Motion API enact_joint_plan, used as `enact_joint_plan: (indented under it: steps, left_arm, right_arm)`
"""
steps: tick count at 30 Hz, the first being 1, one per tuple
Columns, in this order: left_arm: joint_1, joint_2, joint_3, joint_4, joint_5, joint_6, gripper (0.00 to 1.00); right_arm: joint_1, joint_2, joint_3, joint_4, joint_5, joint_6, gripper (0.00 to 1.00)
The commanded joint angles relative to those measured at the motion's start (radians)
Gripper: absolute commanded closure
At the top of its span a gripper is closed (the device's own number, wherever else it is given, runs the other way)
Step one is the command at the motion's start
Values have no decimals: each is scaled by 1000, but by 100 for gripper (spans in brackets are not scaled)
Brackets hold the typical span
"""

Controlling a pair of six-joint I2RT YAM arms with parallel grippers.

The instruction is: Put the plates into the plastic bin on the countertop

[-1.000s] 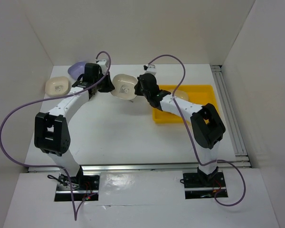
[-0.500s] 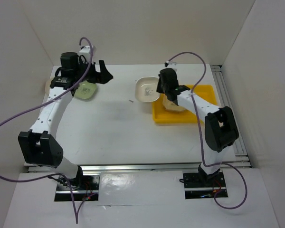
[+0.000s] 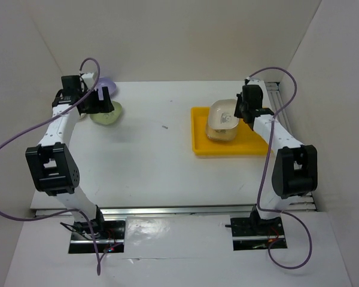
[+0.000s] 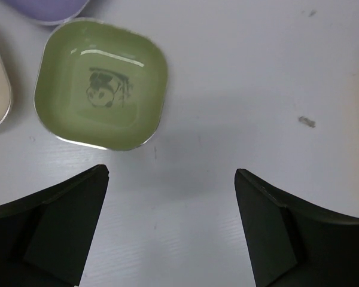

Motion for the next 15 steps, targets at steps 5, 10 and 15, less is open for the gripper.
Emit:
enact_joint_plan:
  steps: [5, 10, 15]
  left_arm:
    - [46, 44, -23, 32, 24, 58, 0]
    - [46, 35, -41, 63, 11, 25, 0]
    - [46, 44, -77, 116, -74, -57, 0]
  right_arm:
    - [-37, -7, 28, 21, -78, -24, 16]
    - [-5, -67, 37, 78, -128, -13, 0]
    - [57, -171, -27, 139, -165, -13, 0]
